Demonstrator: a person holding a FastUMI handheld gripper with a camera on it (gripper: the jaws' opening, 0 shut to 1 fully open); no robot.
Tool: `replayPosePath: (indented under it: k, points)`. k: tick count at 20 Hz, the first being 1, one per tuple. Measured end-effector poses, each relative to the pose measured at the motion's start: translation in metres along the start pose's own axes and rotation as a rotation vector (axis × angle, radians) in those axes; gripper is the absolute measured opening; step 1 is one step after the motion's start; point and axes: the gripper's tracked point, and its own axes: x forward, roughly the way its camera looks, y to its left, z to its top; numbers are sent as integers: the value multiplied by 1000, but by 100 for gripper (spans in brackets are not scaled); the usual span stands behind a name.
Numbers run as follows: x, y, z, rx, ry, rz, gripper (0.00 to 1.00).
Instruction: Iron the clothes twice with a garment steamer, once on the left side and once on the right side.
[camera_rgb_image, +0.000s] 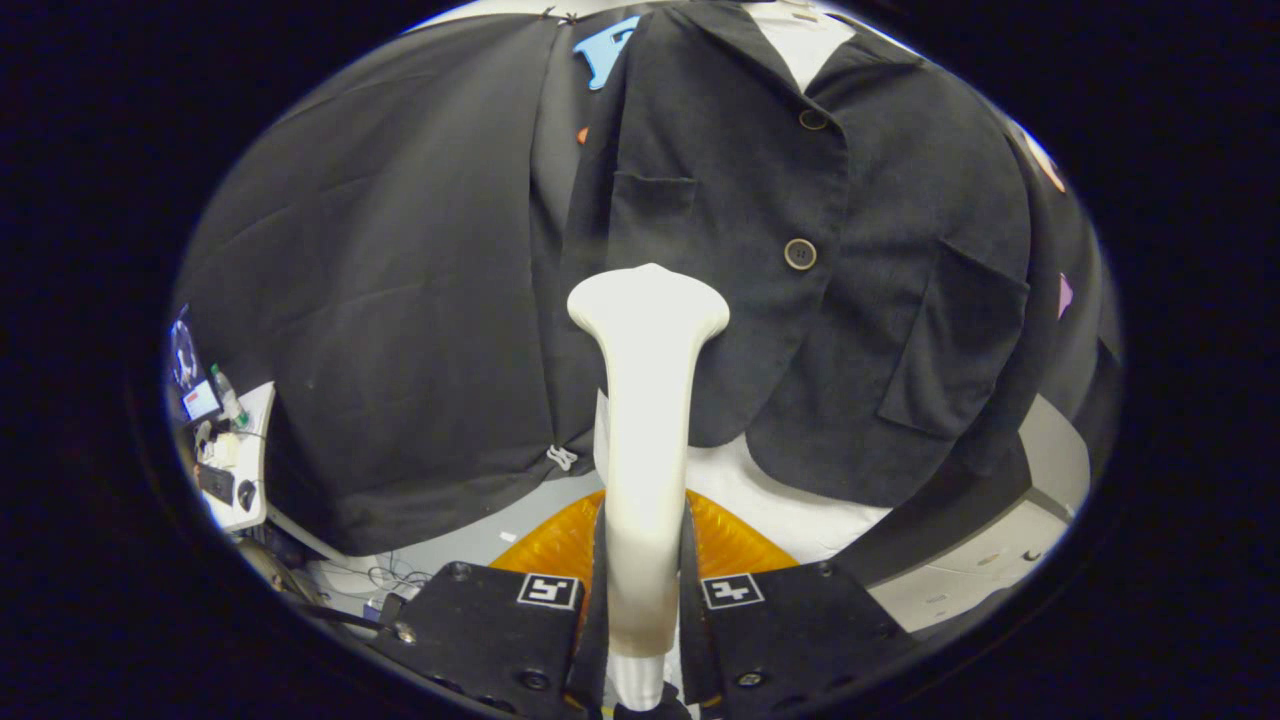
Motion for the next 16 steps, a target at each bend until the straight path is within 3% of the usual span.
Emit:
replayPosePath:
  k: [7, 16]
  points:
    - [-27, -15, 14, 51, -70, 9, 31]
    - [-161, -154, -8, 205, -208, -158, 31]
